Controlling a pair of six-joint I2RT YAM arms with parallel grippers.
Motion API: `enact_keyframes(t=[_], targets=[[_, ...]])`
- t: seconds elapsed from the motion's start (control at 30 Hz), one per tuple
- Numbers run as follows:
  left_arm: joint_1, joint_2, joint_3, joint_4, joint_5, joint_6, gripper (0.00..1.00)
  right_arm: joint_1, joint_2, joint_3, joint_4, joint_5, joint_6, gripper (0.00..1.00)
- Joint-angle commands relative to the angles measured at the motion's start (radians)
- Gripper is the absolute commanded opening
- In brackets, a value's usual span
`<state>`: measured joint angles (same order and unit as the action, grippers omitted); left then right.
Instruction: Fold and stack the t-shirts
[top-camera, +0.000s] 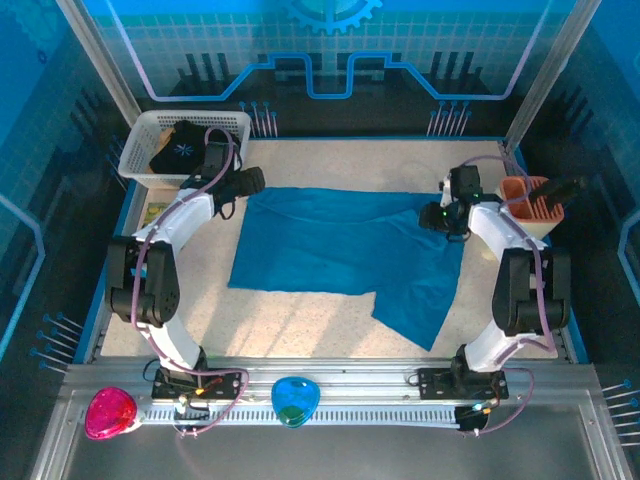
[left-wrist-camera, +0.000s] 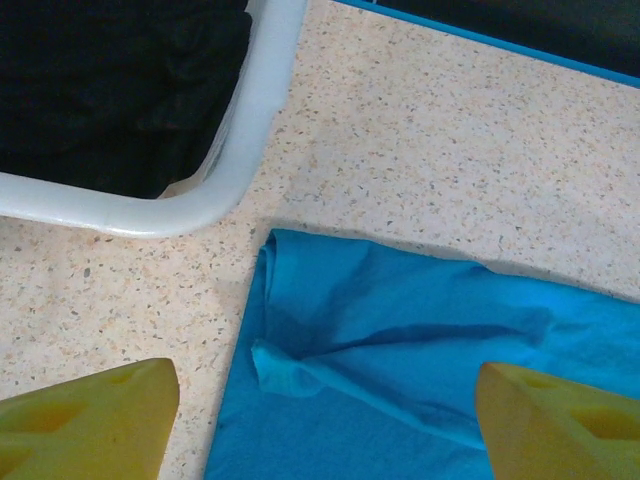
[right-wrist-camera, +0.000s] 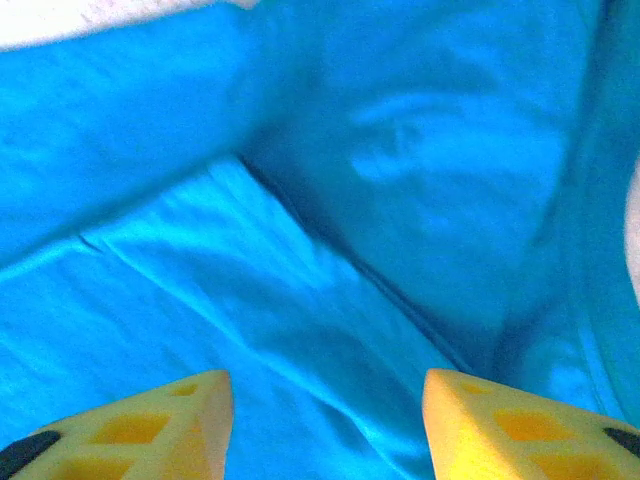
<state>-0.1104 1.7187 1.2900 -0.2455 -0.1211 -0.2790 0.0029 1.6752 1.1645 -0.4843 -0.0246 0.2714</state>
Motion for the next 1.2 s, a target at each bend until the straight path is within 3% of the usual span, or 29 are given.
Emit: enact_keyframes(t=[0.0, 0.17, 0.4, 0.5, 0.67, 0.8, 1.17], targets=[[-0.011, -0.068, 0.022, -0.041, -0.02, 0.01, 0.81, 0.027, 0.121, 0.088, -0.007, -0.043, -0.051, 0.56], [-0.015, -0.147, 0.002, -0.071, -0.036, 0.009, 0.84, 0.041, 0.27, 0.223, -0.016, -0.062, -0.083, 0.57], [-0.015, -0.245, -0.043, -0.095, -0.061, 0.012, 0.86, 0.063, 0.357, 0.317, -0.025, -0.088, -0.095, 0.51], [-0.015, -0.263, -0.05, -0.1, -0.066, 0.012, 0.87, 0.07, 0.371, 0.322, -0.03, -0.096, -0.093, 0.43], [-0.015, -0.273, -0.052, -0.108, -0.06, 0.011, 0.87, 0.072, 0.35, 0.288, -0.028, -0.11, -0.077, 0.14], [-0.015, -0.287, -0.06, -0.108, -0.057, 0.009, 0.87, 0.076, 0.308, 0.248, -0.02, -0.122, -0.044, 0.0], [-0.015, -0.346, -0.108, -0.099, -0.068, 0.021, 0.88, 0.178, 0.121, 0.09, 0.033, -0.038, 0.17, 0.0]])
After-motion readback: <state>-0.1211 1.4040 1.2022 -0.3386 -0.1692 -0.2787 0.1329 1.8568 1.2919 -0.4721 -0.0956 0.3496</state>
